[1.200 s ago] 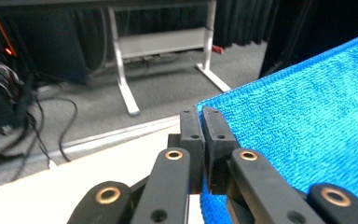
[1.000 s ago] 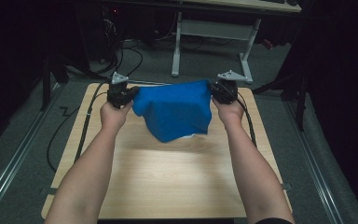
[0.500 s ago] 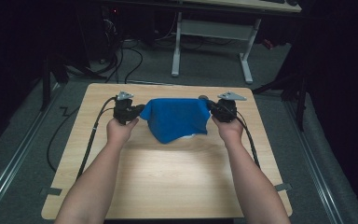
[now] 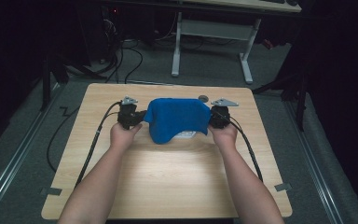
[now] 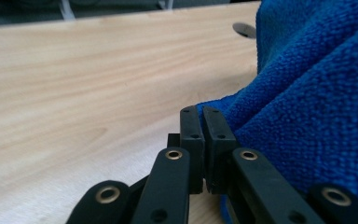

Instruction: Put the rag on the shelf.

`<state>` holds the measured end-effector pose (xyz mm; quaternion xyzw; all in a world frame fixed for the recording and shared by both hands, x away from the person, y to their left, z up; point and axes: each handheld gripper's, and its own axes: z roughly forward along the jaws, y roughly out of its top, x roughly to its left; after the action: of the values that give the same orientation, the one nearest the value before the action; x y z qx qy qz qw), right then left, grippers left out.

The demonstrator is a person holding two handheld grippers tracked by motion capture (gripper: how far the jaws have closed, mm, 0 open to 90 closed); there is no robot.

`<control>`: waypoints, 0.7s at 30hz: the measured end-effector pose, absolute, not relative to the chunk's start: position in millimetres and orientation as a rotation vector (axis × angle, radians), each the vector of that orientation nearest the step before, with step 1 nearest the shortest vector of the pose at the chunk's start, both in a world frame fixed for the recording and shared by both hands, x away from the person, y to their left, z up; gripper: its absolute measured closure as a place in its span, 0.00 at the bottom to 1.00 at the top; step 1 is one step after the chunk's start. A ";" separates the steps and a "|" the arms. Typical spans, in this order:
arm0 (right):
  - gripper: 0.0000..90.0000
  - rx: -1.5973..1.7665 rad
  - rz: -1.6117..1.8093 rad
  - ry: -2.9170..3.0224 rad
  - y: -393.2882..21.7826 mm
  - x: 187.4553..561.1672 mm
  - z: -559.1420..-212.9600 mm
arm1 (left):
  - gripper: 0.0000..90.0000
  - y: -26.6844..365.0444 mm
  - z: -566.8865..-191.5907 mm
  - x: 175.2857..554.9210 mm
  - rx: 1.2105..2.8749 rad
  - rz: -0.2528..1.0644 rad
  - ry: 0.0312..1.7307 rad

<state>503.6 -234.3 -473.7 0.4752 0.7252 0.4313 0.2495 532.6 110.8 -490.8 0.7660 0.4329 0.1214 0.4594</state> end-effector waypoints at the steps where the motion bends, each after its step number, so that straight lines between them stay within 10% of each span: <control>1: 0.98 1.298 1.180 1.972 -233.9 502.7 -475.6 | 0.98 109.3 -492.9 532.5 1.892 0.289 1.068; 21: 0.97 1.325 1.179 1.993 -232.9 497.9 -488.2 | 0.96 98.7 -509.5 533.9 1.915 0.197 1.084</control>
<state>497.9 -232.9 -488.2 0.4827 0.7263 0.4294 0.2347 533.9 98.7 -509.5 0.7742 0.4383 0.0798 0.4496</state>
